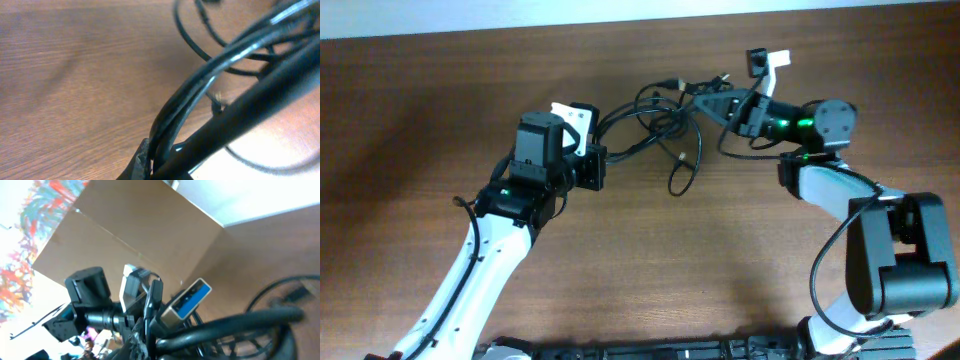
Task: Untangle cables
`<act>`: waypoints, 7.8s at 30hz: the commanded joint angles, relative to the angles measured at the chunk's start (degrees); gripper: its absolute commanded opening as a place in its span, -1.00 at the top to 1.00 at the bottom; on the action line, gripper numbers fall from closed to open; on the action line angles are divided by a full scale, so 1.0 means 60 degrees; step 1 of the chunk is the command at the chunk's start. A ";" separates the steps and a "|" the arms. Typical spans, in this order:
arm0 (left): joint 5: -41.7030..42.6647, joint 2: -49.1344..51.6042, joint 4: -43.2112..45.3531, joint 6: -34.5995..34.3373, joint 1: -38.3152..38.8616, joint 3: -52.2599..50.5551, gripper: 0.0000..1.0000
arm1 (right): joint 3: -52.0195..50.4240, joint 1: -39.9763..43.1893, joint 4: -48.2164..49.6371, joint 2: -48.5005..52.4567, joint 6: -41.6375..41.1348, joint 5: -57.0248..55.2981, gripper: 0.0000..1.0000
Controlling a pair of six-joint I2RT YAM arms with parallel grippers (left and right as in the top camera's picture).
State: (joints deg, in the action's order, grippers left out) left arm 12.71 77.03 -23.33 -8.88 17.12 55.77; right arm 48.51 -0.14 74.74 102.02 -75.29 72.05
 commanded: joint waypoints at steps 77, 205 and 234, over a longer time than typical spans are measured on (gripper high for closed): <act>0.0900 0.4237 0.2612 -0.6870 -0.0368 -0.0233 -0.98 | 0.0219 -0.3599 -0.9530 0.0087 0.5107 -0.8193 0.81; -0.1064 0.2466 -0.1858 -0.4379 -0.0189 -0.0244 -0.27 | 0.0219 -0.3162 -1.4327 -0.2404 0.8980 -0.6630 -0.97; -0.1268 0.3865 0.1854 0.2393 -0.0189 -0.0226 -0.01 | 0.0219 -0.3162 -1.4320 -0.2404 0.8980 -0.6634 -0.97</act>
State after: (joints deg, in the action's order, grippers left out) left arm 4.89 97.69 -12.99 4.80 15.79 54.46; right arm 49.63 -19.25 -11.35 87.46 -22.02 32.77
